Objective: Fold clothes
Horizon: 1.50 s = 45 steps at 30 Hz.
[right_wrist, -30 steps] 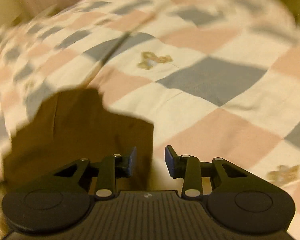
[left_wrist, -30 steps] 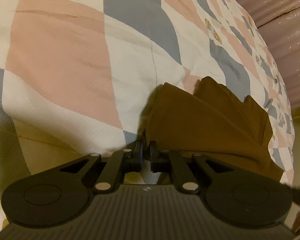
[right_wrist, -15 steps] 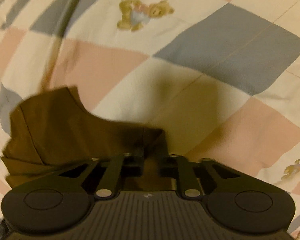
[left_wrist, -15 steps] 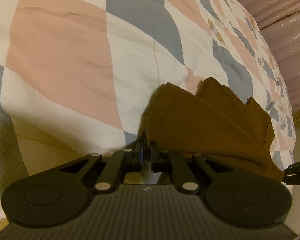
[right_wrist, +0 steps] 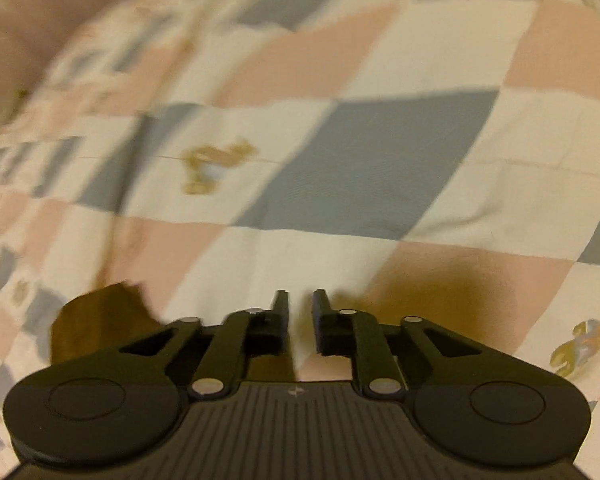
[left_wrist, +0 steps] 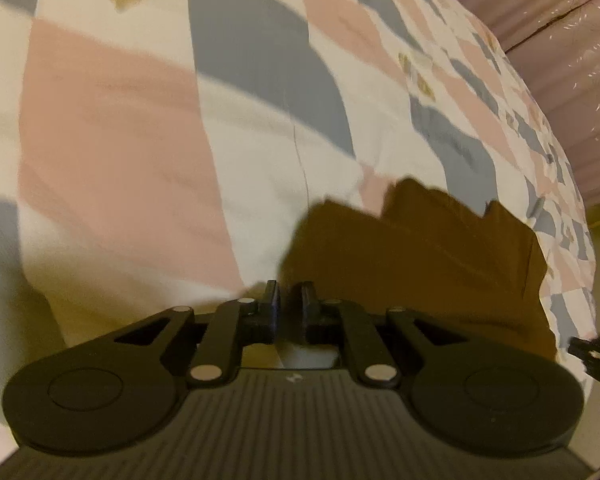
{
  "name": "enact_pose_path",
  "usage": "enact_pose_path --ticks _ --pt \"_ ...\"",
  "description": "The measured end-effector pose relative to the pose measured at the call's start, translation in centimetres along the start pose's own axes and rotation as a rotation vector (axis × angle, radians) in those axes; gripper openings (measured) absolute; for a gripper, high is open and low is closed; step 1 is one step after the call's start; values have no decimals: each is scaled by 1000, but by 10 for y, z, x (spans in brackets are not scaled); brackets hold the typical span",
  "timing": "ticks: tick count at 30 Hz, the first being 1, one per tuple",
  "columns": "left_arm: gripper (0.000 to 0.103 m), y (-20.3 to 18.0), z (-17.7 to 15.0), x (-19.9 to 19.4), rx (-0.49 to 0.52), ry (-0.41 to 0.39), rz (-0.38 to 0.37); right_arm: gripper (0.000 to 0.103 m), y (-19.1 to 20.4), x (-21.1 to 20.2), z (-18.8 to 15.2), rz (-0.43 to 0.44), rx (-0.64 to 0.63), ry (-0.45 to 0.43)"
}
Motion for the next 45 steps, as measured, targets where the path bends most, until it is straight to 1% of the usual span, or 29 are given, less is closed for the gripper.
enact_pose_path --ticks 1,3,4,6,7,8,9,10,11,13,15,16,17,18,21,24,25,27,28,29,30,32,33,35,37,39,41,42,45 --pt "6 1 5 -3 9 -11 6 30 7 -9 -11 7 -38 -24" --pt "6 3 16 -9 19 -28 12 37 17 -26 -39 18 -99 -57" --pt "9 3 20 -12 23 -30 3 37 21 -34 -55 22 -123 -66" --pt "20 1 26 -13 39 -19 -29 37 26 -47 -90 36 -146 -71" --pt "31 -1 28 -13 46 -9 -47 37 30 -47 -107 46 -134 -60" --pt "37 -3 29 -9 45 11 -73 38 34 -47 -123 55 -121 -49" --pt "38 -5 29 -6 43 32 -99 38 35 -48 -139 59 -105 -31" --pt "38 -6 30 0 51 42 -99 38 36 -47 -153 59 -89 -15" --pt "38 -8 32 7 75 49 -83 38 36 -46 -168 60 -72 1" --pt "38 -13 37 20 113 59 -82 38 39 -43 -189 71 -35 40" --pt "34 -20 43 30 152 60 -93 38 40 -37 -201 56 -23 56" --pt "18 -25 46 33 173 50 -94 38 39 -35 -206 43 -22 60" --pt "1 -29 50 35 195 39 -92 38 39 -33 -210 30 -22 64" --pt "0 -32 53 35 219 15 -78 38 38 -34 -211 16 -33 58" --pt "0 -44 64 28 303 -59 -70 38 36 -37 -212 -18 -65 40" --pt "0 -38 70 39 376 -73 73 38 36 -34 -213 -29 -77 43" --pt "0 -32 71 43 373 -58 112 38 37 -32 -214 -31 -79 47" --pt "0 -24 75 38 307 -51 104 38 38 -30 -213 -31 -82 43" --pt "3 -21 73 30 260 -50 94 38 39 -31 -213 -32 -84 35" --pt "8 -18 71 22 213 -50 83 38 40 -33 -213 -34 -87 28" --pt "11 -15 65 13 154 -41 51 38 40 -33 -214 -31 -85 24" --pt "25 -8 45 -7 6 -6 -51 38 41 -32 -215 -25 -74 21" --pt "26 -6 34 -12 -78 15 -97 38 41 -31 -216 -21 -64 24" --pt "27 3 10 -11 -280 72 -188 41 42 -27 -218 -10 -44 33" --pt "27 12 -7 0 -423 90 -224 43 43 -24 -220 -2 -34 40" --pt "27 21 -19 12 -539 75 -233 44 47 -23 -221 -1 -46 43" --pt "27 23 -25 22 -631 70 -264 47 49 -25 -221 -3 -65 41" --pt "27 24 -28 26 -662 67 -267 49 48 -25 -221 -6 -68 38" --pt "28 26 -35 28 -769 61 -294 49 43 -26 -223 -4 -42 37"
Point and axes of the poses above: each gripper's, at about its wrist camera, not at the fingertips, and x roughly the way its jaws point, y to its left, z to its top, the point moved 7 cm from there along x, roughly the way its jaws point, and after that the axes turned 4 degrees about -x, right-handed, at the moved point
